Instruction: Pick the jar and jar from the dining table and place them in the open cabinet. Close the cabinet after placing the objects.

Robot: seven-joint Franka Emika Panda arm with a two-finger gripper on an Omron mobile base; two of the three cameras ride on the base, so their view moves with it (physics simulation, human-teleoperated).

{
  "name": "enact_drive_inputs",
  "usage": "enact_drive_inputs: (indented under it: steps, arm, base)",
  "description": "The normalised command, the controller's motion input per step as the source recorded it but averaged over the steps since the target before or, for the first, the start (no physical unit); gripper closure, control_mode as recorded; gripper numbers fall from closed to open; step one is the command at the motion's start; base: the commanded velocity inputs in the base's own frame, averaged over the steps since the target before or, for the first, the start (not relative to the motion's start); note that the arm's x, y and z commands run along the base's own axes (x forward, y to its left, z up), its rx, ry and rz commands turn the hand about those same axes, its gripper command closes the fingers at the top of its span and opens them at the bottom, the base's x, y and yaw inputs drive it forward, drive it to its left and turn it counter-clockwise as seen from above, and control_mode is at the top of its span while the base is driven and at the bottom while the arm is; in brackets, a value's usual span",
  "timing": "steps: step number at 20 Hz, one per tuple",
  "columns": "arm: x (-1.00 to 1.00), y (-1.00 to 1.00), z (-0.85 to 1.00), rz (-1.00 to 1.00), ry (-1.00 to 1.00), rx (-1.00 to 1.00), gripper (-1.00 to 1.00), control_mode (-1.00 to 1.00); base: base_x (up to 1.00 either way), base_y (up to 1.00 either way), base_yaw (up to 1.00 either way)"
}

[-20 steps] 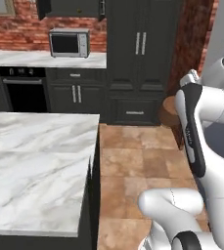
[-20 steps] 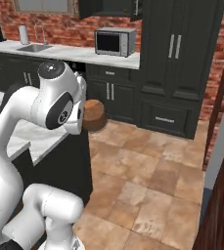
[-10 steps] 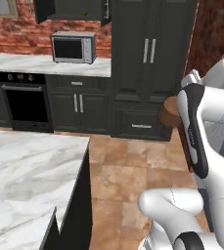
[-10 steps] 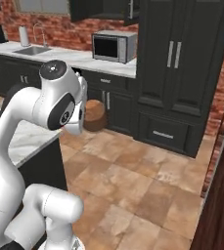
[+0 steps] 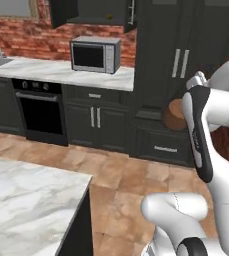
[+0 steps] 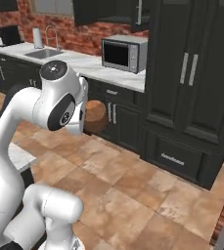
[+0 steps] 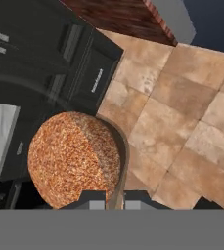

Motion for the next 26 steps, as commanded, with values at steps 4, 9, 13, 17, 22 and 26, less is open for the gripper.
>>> enact_drive_inputs:
  steps: [4,9,13,17,22,26]
  arm:
    - [0.0,0.0,0.0,0.0,0.0,0.0,1.0,1.0]
    - [0.0,0.0,0.0,0.0,0.0,0.0,1.0,1.0]
    - [0.0,0.0,0.0,0.0,0.0,0.0,1.0,1.0]
    - [0.0,0.0,0.0,0.0,0.0,0.0,1.0,1.0]
    - [0.0,0.0,0.0,0.0,0.0,0.0,1.0,1.0]
    - [0.0,0.0,0.0,0.0,0.0,0.0,1.0,1.0]
  base:
    - [0.84,-0.04,0.39]
    - [0.91,-0.21,0.41]
    - [0.88,-0.34,0.4]
    - [0.97,-0.21,0.38]
    - [0.97,-0.14,0.33]
    - [0.87,-0.11,0.2]
